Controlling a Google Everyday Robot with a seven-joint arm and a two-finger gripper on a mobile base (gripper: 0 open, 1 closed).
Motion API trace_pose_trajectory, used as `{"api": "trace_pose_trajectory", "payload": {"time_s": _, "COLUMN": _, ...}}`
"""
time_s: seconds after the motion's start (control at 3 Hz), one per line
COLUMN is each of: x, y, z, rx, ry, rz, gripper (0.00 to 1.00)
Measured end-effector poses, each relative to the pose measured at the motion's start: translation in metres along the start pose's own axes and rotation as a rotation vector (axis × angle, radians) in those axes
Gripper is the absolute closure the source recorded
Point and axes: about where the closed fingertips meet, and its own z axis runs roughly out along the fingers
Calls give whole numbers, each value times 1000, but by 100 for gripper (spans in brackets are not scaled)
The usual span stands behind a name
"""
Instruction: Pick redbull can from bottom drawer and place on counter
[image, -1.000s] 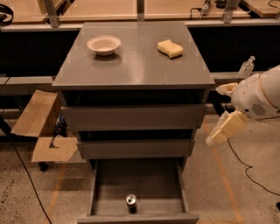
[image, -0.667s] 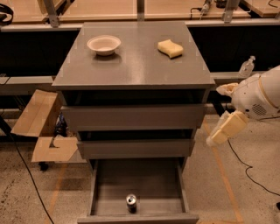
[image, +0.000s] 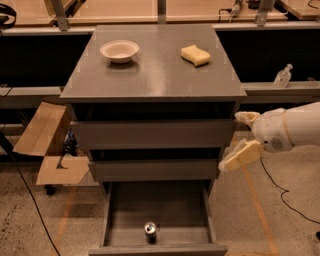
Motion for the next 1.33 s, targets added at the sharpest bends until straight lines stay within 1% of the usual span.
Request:
{"api": "trace_pose_trajectory", "payload": {"time_s": 0.33, "x": 17, "y": -11, "z": 43, "rx": -2, "ry": -131, "rz": 48, "gripper": 0}}
{"api": "trace_pose_trajectory", "payload": {"time_s": 0.67, "x": 29, "y": -15, "z": 63, "rx": 5, "ry": -176, "rz": 81, "gripper": 0}}
{"api": "trace_pose_trajectory", "payload": {"time_s": 1.0, "x": 50, "y": -25, "z": 89, "rx": 11, "ry": -201, "rz": 115, "gripper": 0}}
{"api": "trace_pose_trajectory", "payload": {"time_s": 1.33, "x": 63, "y": -35, "z": 115, "rx": -14, "ry": -223, "rz": 153, "gripper": 0}}
